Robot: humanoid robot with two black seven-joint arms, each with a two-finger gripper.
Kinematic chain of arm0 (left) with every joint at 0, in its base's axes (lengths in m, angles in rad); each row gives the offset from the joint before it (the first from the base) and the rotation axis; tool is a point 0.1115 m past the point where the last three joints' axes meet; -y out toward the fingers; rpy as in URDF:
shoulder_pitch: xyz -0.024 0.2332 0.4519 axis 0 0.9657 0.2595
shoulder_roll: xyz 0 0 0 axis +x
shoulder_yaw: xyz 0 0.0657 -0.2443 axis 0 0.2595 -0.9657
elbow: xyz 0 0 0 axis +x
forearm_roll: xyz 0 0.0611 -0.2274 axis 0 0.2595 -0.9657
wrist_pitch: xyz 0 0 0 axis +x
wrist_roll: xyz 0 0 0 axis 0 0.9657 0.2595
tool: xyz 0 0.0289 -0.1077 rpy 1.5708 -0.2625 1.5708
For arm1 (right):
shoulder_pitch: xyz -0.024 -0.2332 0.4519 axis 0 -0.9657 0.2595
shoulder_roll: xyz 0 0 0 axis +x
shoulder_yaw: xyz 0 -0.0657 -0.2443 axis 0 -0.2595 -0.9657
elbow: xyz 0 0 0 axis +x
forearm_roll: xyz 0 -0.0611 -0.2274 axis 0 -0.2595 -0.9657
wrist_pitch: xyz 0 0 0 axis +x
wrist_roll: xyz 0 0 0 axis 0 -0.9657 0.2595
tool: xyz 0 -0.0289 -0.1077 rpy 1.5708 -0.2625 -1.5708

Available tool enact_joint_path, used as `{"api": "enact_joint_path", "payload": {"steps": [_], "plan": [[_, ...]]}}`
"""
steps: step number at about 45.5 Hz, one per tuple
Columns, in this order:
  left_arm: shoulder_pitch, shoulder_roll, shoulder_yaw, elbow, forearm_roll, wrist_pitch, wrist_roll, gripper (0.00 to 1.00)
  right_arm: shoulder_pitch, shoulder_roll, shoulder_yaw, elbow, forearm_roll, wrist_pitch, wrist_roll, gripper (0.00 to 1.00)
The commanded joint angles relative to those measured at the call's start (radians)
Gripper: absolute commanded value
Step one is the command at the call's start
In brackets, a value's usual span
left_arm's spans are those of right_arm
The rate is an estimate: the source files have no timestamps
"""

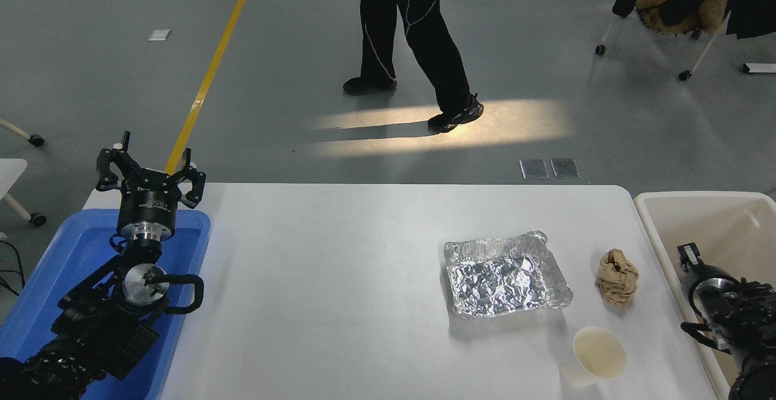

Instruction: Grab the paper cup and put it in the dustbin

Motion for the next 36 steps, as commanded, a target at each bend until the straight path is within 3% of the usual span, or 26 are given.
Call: {"api": "enact_joint_path", "payload": {"steps": [1,33,34,35,36], "plan": [[0.0,0.0,-0.001,0.001,-0.001,0.002,0.01,0.99,0.001,-0.005,0.002,-0.002,0.0,-0.002,0.008,0.0],[0.0,0.0,-0.001,-0.001,0.001,0.002,0.001,0.99,0.015,-0.007,-0.007,0.003,-0.003,0.001,0.008,0.0],[0.0,0.0,-0.001,0.001,-0.001,0.002,0.001,0.99,0.016,-0.016,-0.007,0.007,-0.005,0.001,0.008,0.1],[0.0,0.002,-0.001,0.001,-0.001,0.002,0.001,0.99,0.022,-0.028,-0.01,0.01,-0.005,0.001,0.008,0.28],[0.001,0.0,-0.001,0.001,-0.001,0.002,0.0,0.99,0.026,-0.054,-0.01,0.013,-0.005,0.0,0.007,0.53]]}}
